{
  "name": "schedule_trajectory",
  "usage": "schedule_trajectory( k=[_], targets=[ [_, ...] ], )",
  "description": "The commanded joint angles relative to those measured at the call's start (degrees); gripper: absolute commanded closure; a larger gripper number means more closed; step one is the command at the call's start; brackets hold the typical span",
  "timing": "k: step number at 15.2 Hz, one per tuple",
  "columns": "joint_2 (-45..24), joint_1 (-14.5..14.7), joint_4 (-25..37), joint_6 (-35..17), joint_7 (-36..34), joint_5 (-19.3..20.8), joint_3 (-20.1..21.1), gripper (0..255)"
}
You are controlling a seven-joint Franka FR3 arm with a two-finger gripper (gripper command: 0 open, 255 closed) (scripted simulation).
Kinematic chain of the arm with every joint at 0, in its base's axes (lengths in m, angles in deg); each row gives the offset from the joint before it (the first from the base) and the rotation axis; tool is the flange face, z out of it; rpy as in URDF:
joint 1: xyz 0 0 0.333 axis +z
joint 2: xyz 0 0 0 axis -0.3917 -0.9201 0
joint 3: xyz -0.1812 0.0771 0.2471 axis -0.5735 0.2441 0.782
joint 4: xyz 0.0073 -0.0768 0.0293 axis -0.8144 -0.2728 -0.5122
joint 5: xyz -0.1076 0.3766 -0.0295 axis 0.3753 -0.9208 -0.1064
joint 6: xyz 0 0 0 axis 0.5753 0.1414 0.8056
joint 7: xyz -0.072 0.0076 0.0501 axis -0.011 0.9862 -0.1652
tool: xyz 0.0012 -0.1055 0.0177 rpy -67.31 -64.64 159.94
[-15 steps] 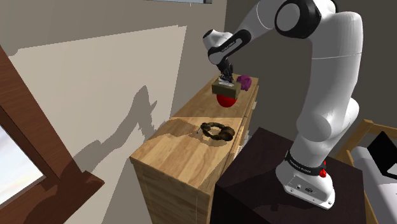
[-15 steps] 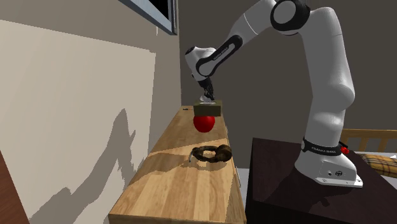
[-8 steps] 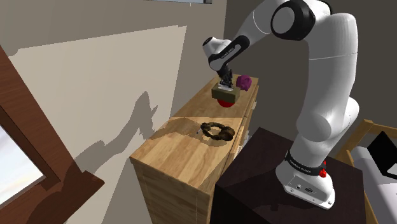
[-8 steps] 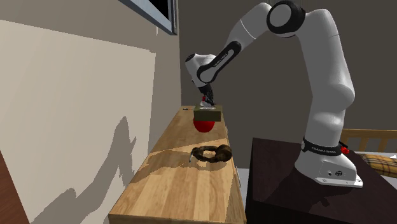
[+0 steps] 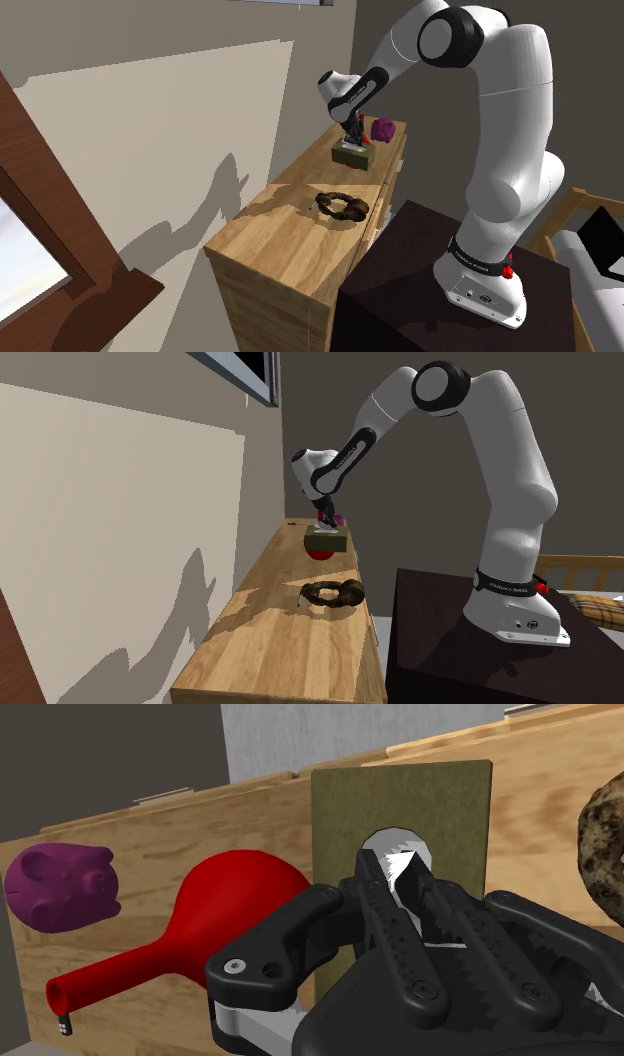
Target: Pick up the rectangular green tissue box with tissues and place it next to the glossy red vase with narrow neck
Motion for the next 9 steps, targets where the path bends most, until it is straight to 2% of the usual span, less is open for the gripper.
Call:
schedule_trajectory(
  k=[1,9],
  targets=[
    [-1.1,-0.1,-0.1,-1.1,-0.6,0.4,-0.2,255],
    [-5.2,-0.1,-0.2,-4.7,-3.2,1.7,-0.6,255]
  ],
)
